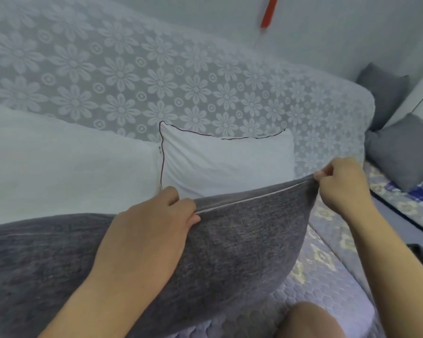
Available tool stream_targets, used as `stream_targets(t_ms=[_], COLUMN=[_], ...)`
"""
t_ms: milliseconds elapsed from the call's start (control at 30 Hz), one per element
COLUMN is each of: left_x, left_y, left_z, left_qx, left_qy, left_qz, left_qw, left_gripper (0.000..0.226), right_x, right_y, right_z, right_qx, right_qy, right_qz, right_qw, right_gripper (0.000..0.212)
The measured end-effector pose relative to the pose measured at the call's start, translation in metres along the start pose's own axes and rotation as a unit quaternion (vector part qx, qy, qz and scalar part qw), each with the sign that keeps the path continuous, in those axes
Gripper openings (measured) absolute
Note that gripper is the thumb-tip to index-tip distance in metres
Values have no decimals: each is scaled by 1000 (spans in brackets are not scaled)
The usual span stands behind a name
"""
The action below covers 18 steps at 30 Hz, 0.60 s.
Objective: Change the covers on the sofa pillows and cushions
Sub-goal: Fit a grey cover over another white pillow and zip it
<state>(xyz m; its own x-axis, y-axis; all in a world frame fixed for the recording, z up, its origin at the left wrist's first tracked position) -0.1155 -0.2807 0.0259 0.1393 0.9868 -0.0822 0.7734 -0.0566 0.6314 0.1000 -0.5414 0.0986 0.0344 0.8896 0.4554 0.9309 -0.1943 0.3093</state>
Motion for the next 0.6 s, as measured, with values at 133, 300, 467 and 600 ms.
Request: stream_targets(t_ms=[133, 300, 467, 600], left_x=[12, 34, 137, 102], left_y=[2, -1, -40, -46], left_z=[7, 11, 17, 48], left_qx=[-9, 3, 149, 100], left_qy=[68, 148, 233, 169], left_qz=[5, -19, -256, -226], left_qw=[998, 989, 926, 954], left_gripper=[23, 35, 56, 61], right_x=[15, 82, 37, 69], right_y=[-5, -61, -7, -91], right_z=[29, 89, 149, 145], right_qx=[-80, 129, 77, -19], right_qy=[-62, -11, -147, 90], right_qz=[-85, -356, -78, -272], right_qw=[991, 925, 983, 958], right_gripper=[19, 39, 53, 49])
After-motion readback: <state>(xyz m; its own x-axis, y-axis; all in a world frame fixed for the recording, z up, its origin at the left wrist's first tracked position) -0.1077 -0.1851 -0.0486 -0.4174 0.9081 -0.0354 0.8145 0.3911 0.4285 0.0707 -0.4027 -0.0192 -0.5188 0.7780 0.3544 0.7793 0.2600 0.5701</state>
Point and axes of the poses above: each hand's wrist, its own y-axis towards the middle knuckle, its own z-axis out of the palm, x = y × z, the point moved 4 cm from there along y, towards the middle knuckle, and after that the axes turned 13 degrees about z, right-handed, at the moved point
